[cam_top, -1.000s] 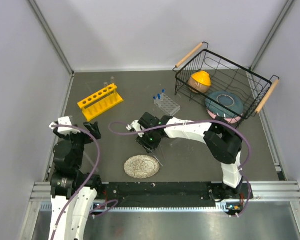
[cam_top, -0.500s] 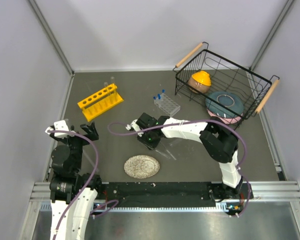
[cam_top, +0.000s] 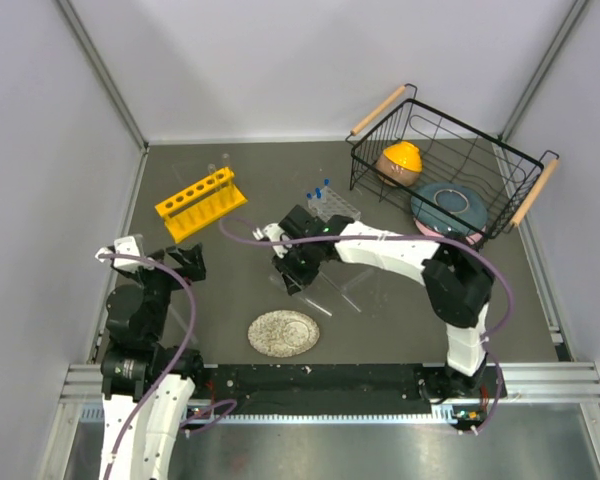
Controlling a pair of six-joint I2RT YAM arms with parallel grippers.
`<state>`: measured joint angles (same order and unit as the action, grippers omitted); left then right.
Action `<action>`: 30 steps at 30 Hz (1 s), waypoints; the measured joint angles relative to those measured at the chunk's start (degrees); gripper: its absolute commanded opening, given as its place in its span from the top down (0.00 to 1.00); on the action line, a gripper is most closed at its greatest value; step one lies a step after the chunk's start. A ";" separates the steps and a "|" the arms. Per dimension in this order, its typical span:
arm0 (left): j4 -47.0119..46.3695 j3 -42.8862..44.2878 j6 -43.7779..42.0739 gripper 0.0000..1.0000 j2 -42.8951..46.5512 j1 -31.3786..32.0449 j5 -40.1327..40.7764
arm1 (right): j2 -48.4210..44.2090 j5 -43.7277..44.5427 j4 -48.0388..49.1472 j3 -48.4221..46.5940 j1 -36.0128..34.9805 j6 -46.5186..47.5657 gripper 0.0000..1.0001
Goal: Organize the chemistry lab equipment
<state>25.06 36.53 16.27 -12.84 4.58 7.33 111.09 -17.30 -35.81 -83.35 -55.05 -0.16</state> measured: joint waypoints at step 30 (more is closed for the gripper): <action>-32.87 -19.52 52.87 0.36 -16.48 19.43 -35.85 | -23.39 -20.20 4.24 8.02 5.11 -3.41 0.82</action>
<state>-7.81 17.02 69.14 -29.32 24.01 -28.51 87.70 -37.50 -31.57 -75.33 -49.93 -3.57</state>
